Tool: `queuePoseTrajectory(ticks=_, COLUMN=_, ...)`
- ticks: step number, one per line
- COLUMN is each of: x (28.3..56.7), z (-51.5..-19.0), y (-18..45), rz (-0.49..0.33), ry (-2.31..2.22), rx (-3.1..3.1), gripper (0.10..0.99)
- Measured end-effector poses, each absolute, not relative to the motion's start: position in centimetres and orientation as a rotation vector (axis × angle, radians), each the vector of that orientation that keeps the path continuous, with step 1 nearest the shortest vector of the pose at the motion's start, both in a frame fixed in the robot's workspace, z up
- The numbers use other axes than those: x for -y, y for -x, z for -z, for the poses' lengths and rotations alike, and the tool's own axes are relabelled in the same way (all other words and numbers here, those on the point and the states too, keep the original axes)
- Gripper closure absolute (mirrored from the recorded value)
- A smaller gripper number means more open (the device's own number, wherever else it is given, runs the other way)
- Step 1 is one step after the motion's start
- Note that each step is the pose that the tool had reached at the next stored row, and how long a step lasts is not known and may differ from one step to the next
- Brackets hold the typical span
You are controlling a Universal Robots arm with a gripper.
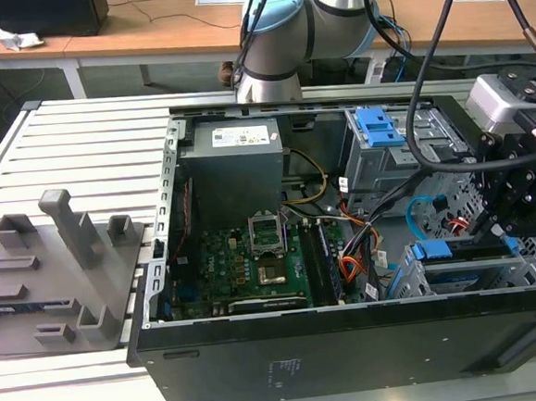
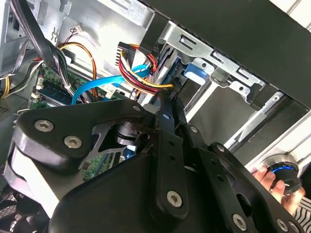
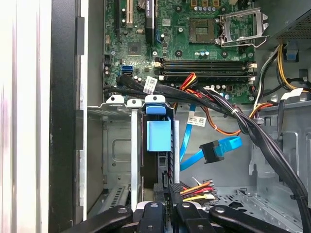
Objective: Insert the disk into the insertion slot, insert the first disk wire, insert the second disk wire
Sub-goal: 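Insert the first disk wire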
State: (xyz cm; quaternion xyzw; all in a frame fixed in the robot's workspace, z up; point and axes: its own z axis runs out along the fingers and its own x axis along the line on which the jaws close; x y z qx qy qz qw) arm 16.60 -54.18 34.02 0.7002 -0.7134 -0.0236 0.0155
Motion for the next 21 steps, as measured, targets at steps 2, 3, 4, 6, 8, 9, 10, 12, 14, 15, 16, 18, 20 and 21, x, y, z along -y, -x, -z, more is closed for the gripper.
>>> queuePoseTrajectory(ticks=2, x=54.2, z=-34.0, y=-16.6, rz=0.074, ry=-2.179, rx=2.22, gripper=0.91)
queuePoseTrajectory(ticks=3, x=54.2, z=-34.0, y=-16.6, rz=0.074, ry=-2.179, rx=2.219, gripper=0.91)
queuePoseTrajectory(ticks=4, x=54.2, z=-34.0, y=-16.6, rz=0.074, ry=-2.179, rx=2.219, gripper=0.847)
queuePoseTrajectory(ticks=6, x=54.2, z=-34.1, y=-16.6, rz=0.073, ry=-2.178, rx=2.219, gripper=0.847)
queuePoseTrajectory(ticks=8, x=54.2, z=-34.8, y=-16.6, rz=0.073, ry=-2.178, rx=2.219, gripper=0.847)
queuePoseTrajectory(ticks=9, x=54.2, z=-35.4, y=-16.6, rz=0.074, ry=-2.178, rx=2.219, gripper=0.847)
queuePoseTrajectory(ticks=10, x=54.2, z=-36.3, y=-16.6, rz=0.073, ry=-2.178, rx=2.219, gripper=0.847)
queuePoseTrajectory(ticks=12, x=54.2, z=-37.6, y=-16.6, rz=0.073, ry=-2.178, rx=2.219, gripper=0.847)
queuePoseTrajectory(ticks=14, x=54.2, z=-37.7, y=-16.6, rz=0.074, ry=-2.178, rx=2.219, gripper=0.847)
queuePoseTrajectory(ticks=15, x=54.2, z=-37.7, y=-16.6, rz=0.074, ry=-2.178, rx=2.219, gripper=0.847)
queuePoseTrajectory(ticks=16, x=54.2, z=-37.7, y=-16.6, rz=0.073, ry=-2.178, rx=2.219, gripper=0.847)
queuePoseTrajectory(ticks=18, x=54.2, z=-37.7, y=-16.6, rz=0.073, ry=-2.178, rx=2.219, gripper=0.847)
queuePoseTrajectory(ticks=20, x=54.2, z=-37.7, y=-16.6, rz=0.074, ry=-2.178, rx=2.219, gripper=0.847)
queuePoseTrajectory(ticks=21, x=54.2, z=-37.7, y=-16.6, rz=0.073, ry=-2.178, rx=2.219, gripper=0.859)
